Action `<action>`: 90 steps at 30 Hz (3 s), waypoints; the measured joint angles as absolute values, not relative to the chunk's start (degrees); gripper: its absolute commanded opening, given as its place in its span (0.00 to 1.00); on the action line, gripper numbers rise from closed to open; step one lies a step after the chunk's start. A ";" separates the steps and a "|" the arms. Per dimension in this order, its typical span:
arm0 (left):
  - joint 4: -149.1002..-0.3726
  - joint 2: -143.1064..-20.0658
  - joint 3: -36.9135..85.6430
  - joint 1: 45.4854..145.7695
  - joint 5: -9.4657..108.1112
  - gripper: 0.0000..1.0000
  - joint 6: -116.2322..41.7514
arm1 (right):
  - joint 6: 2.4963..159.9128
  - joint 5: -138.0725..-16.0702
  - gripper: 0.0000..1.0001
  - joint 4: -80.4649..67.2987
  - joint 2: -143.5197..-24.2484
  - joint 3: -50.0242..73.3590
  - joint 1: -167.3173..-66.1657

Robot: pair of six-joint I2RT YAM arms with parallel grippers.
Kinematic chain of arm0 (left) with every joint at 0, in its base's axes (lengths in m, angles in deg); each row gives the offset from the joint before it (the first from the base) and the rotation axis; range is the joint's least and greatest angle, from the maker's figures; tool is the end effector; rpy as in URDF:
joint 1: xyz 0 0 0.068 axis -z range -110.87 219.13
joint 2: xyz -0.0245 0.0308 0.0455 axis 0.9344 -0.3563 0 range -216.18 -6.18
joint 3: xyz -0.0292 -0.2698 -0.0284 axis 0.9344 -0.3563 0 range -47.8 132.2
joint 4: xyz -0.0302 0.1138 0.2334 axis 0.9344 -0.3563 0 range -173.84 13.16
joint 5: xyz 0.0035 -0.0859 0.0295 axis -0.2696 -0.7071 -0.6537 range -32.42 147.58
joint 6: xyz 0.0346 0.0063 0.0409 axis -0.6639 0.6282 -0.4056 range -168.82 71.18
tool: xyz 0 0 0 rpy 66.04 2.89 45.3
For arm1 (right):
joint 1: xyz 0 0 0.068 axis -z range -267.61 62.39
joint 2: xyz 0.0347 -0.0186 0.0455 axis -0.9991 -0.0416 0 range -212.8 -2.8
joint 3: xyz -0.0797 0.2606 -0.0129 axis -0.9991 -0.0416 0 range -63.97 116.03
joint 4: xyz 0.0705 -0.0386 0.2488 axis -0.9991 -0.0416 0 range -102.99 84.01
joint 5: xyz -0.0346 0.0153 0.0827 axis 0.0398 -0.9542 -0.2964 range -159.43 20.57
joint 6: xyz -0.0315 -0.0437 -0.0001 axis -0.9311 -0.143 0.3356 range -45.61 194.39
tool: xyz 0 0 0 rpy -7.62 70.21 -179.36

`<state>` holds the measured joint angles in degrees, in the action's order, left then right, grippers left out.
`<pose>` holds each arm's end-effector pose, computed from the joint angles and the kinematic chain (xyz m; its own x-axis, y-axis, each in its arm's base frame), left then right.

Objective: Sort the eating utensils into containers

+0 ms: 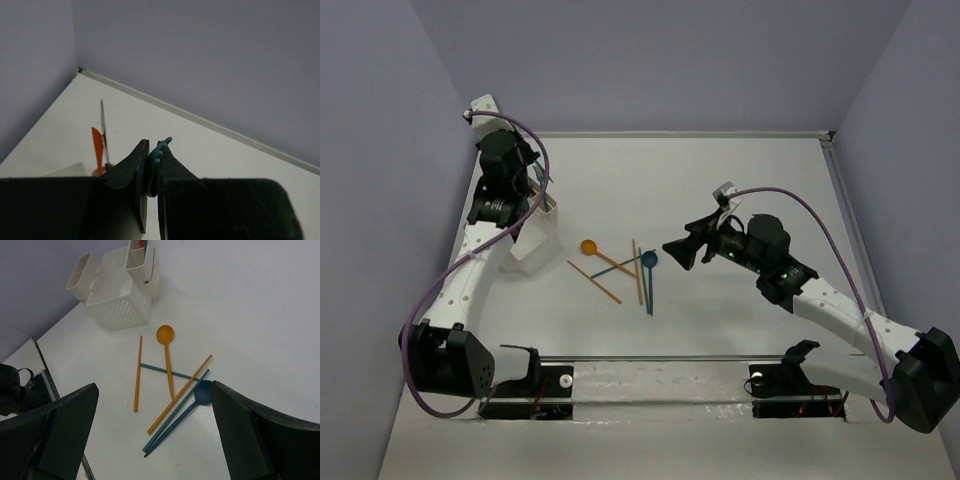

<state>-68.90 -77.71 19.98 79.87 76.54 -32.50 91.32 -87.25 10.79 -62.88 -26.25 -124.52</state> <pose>0.2892 -0.0432 0.4156 0.1089 -0.2911 -0.9505 -0.1160 0.9459 -0.3030 0.1895 0.1559 0.2941 -0.3118 0.1126 -0.9435 -0.7573 0.5703 0.3183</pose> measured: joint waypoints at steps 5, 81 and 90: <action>-68.48 -81.14 19.94 75.56 79.78 0.00 -35.85 | 91.60 -87.28 1.00 11.01 -62.88 -26.43 -124.52; -78.84 -35.22 -11.07 76.59 38.60 0.99 -27.28 | 104.39 -53.55 0.13 -8.05 -104.14 -9.27 -140.24; -76.04 -41.40 -15.07 76.68 30.06 0.93 -20.94 | 103.08 -51.02 0.00 -8.62 -103.27 -9.60 -140.21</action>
<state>-76.04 -41.40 -15.07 76.68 30.06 -20.94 103.08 -51.02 -8.62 -103.27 -9.60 -140.21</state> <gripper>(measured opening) 0.958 0.038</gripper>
